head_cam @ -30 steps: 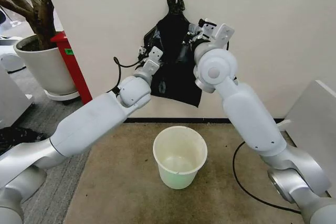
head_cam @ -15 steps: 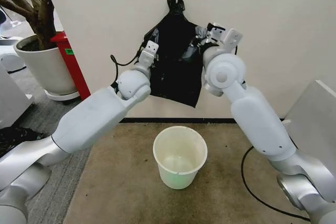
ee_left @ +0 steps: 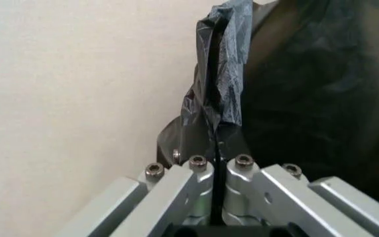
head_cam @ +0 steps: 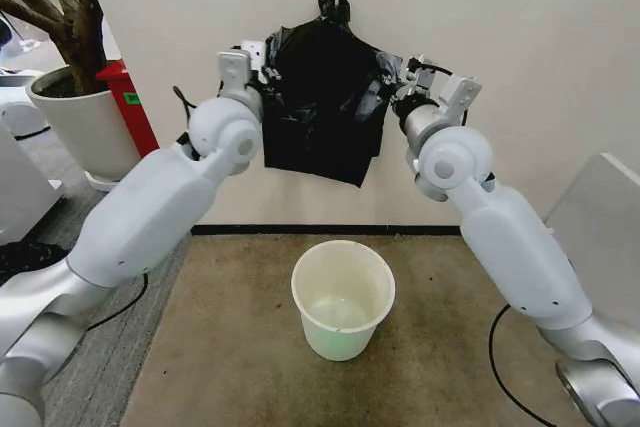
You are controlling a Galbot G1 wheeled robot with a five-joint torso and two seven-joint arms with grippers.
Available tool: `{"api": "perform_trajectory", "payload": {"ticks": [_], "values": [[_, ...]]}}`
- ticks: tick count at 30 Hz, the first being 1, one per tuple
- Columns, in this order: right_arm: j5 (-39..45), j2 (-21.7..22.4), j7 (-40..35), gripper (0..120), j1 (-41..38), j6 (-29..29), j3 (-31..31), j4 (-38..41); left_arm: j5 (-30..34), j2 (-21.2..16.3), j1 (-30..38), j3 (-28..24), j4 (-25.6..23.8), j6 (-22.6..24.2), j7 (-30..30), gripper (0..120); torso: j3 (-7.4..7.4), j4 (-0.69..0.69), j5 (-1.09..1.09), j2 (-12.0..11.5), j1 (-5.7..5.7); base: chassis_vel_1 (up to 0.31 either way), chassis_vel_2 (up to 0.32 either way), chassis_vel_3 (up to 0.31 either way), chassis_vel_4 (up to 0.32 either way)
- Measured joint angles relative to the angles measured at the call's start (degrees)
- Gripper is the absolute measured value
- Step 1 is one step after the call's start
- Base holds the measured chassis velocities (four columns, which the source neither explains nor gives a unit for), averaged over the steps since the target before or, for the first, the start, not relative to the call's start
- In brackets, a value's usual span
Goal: Place the garbage bag over the trash bin.
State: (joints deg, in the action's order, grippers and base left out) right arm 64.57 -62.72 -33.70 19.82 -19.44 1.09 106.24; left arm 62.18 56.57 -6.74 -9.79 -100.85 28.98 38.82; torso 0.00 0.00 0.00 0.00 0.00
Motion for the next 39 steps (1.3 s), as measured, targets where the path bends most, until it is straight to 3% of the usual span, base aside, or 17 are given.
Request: {"api": "perform_trajectory", "payload": {"ticks": [4,6,16,17,23,26,29,39], "values": [[1.9,0.6,-1.3,0,2.0,-1.7,0.4,2.0,3.2,-1.6,-1.4,0.1,-3.4,1.3,0.6,0,-0.01,0.0,0.0,0.0,0.0,0.0,0.0,0.0,0.0],[2.5,0.8,-2.4,0,6.8,-2.8,1.0,3.2,4.5,-3.2,-4.5,-1.1,-6.3,3.2,2.0,0,0.0,0.0,0.0,0.0,0.0,0.0,0.0,0.0,0.0],[2.9,1.8,-3.2,0,15.8,-3.4,3.4,6.5,3.8,-6.6,-13.0,-2.9,-10.7,4.9,2.9,0,0.01,0.0,-0.02,0.0,0.0,0.0,0.0,0.0,0.0],[4.4,3.2,-3.3,0,18.8,-3.2,5.4,9.9,3.6,-7.4,-14.9,-3.0,-12.9,4.4,3.1,0,-0.01,0.0,0.0,0.0,0.0,0.0,0.0,0.0,0.0],[9.3,5.9,-4.2,0,15.6,-2.2,6.5,13.8,5.5,-7.3,-6.2,-3.4,-14.8,1.7,1.0,0,0.0,-0.01,0.01,0.0,0.0,0.0,0.0,0.0,0.0],[12.3,8.3,-4.1,0,14.0,-2.2,7.7,16.0,6.9,-8.5,-2.5,-2.9,-16.6,0.5,-1.4,0,0.0,-0.01,0.02,0.0,0.0,0.0,0.0,0.0,0.0],[17.4,12.9,-3.5,0,12.0,-2.4,11.2,19.4,12.7,-11.6,1.3,-1.0,-21.6,0.2,-2.4,0,0.0,0.0,0.01,0.0,0.0,0.0,0.0,0.0,0.0],[29.1,22.6,-3.6,0,11.8,-1.3,20.1,28.4,22.5,-17.4,3.0,2.9,-31.0,-3.4,-4.4,0,-0.01,-0.01,0.0,0.0,0.0,0.0,0.0,0.0,0.0]]}}
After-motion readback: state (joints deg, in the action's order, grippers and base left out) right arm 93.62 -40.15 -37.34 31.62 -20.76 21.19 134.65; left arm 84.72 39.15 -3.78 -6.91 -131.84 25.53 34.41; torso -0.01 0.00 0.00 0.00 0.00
